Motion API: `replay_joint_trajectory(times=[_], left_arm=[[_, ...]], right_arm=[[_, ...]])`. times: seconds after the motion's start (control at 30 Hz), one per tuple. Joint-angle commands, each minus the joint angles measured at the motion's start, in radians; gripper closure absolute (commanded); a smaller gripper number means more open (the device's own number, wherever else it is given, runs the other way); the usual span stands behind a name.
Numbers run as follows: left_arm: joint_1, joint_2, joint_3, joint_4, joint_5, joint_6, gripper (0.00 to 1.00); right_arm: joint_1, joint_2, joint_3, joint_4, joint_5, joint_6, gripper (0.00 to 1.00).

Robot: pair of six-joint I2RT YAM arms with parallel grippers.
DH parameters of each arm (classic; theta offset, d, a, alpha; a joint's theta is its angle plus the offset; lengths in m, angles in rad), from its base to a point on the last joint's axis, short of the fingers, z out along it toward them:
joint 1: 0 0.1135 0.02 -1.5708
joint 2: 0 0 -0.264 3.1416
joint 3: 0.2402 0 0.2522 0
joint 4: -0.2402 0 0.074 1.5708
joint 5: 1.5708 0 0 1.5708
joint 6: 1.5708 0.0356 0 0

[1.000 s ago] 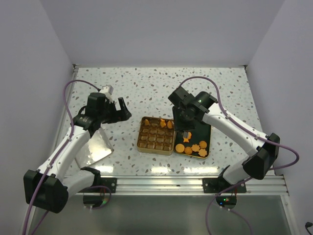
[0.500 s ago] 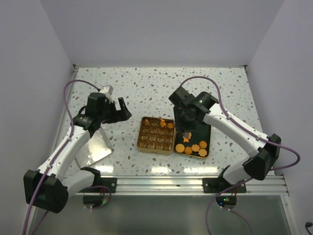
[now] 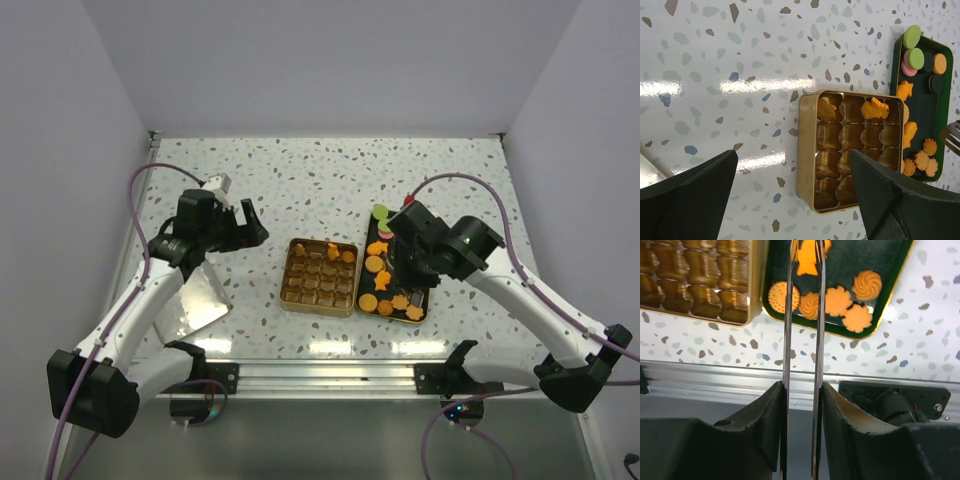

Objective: Pack the cookies

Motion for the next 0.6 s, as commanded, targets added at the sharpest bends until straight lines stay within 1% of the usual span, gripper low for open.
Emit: replay_joint_trajectory(times=[0.0, 0.13, 0.23, 0.3, 0.4, 0.57], left_arm=[[-0.005, -0.017, 0.021, 0.054, 0.011, -0.007, 0.00], [-0.005, -0.013, 0.020, 0.065, 0.023, -0.010, 0.00], [-0.005, -0.011, 0.021, 0.066, 0.032, -0.012, 0.00], [-0.005, -0.013, 0.020, 0.066, 0.032, -0.012, 0.00], [-0.005, -0.019, 0.015, 0.063, 0.034, -0.015, 0.00], [-0.005, -0.037, 0.006, 0.048, 0.026, -0.013, 0.00]], right_arm=[[-0.025, -0.058, -0.063, -0.116, 0.046, 0.078, 0.62], [-0.080, -0.082, -0.137, -0.110, 0.019, 0.086, 0.61], [-0.132, -0.085, -0.161, -0.098, -0.009, 0.067, 0.60], [-0.155, -0.085, -0.167, -0.095, -0.017, 0.059, 0.57], [-0.169, -0.082, -0.178, -0.087, -0.021, 0.050, 0.53], [-0.177, -0.075, -0.207, -0.072, -0.043, 0.055, 0.52]])
